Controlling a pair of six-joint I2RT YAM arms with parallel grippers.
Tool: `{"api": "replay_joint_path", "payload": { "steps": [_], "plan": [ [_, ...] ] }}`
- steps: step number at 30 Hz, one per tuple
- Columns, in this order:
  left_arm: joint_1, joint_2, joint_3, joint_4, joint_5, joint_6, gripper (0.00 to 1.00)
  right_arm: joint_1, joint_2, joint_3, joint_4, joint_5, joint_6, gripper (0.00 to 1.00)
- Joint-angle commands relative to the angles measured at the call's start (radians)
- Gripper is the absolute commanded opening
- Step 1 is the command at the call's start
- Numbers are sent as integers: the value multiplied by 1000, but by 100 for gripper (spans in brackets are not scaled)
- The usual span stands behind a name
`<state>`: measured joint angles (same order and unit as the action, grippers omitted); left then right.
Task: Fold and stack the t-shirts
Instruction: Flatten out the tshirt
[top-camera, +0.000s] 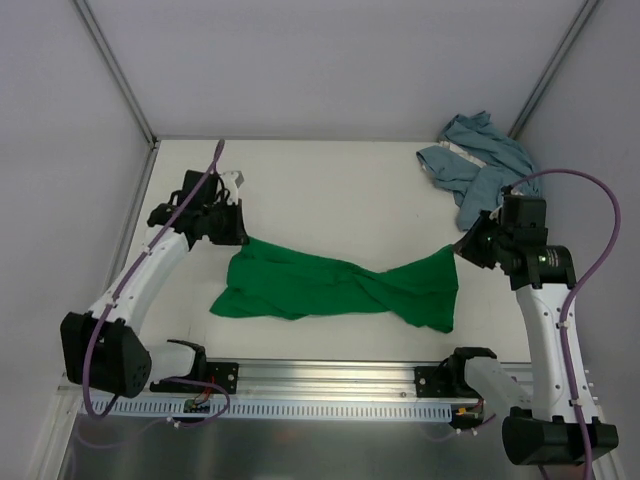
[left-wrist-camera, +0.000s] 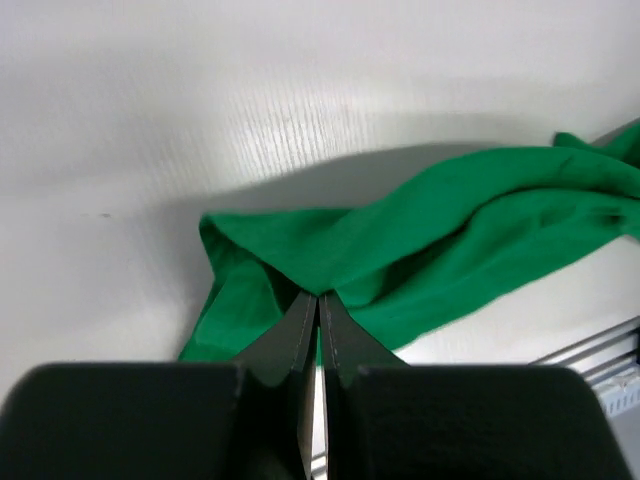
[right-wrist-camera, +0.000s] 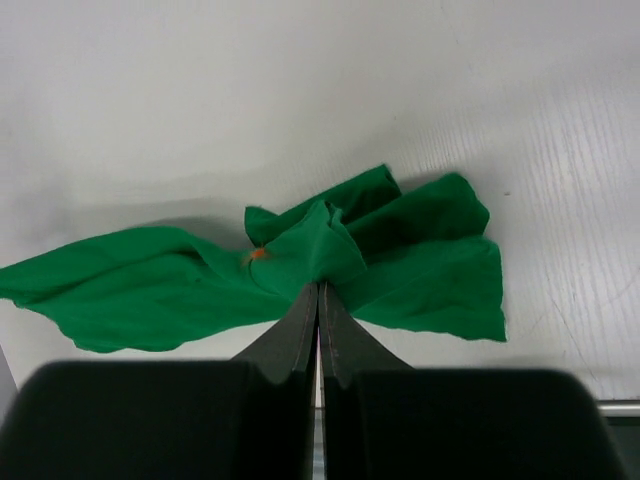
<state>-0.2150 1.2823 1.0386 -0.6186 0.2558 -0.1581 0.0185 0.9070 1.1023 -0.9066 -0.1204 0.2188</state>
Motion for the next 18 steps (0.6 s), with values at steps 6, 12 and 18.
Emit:
{"api": "replay_joint_path", "payload": {
  "steps": [6,12,18],
  "plan": [
    [3,-178,473,-223,-162,31,0,-14,136,446,-95,11,-62,0],
    [3,-245,690,-305,-260,37,0,-71,263,815,-231,13,-72,1],
    [3,-328,770,-319,-354,37,0,-106,337,1148,-321,15,-53,0]
  ]
}}
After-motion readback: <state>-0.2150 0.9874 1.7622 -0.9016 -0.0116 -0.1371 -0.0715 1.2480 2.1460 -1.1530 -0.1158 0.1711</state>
